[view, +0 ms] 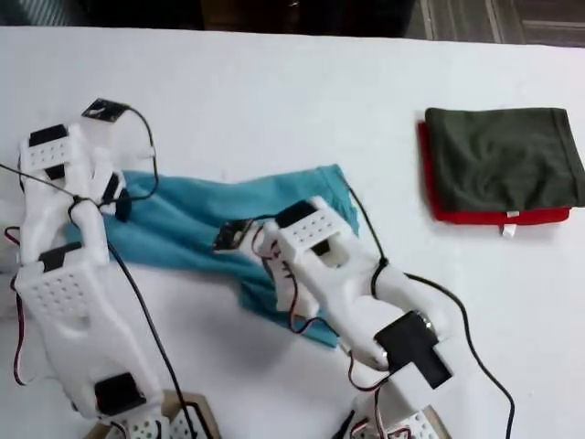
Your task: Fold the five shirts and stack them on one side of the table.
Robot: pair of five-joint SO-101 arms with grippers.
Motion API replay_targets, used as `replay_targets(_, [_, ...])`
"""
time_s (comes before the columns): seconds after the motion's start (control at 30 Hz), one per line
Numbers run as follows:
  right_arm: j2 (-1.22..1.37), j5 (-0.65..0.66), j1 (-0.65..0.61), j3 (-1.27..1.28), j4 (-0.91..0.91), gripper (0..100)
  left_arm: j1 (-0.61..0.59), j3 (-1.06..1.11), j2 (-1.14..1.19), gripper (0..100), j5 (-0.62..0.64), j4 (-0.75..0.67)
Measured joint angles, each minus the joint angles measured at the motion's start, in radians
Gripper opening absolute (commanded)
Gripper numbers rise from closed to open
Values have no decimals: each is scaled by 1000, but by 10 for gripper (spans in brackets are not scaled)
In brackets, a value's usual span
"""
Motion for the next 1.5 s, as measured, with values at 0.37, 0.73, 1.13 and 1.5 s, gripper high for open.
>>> replay_targets(0.37, [-2, -34, -126, 74, -80, 158, 2, 0, 0, 169, 0, 2])
replay_targets(0.73, [-15, -89, -129, 126, -157, 209, 2, 0, 0, 169, 0, 2])
replay_targets(1.13, [75, -89, -130, 106, -173, 190, 2, 0, 0, 169, 0, 2])
replay_targets(1.5, [86, -89, -115, 89, -195, 19, 2, 0, 0, 169, 0, 2])
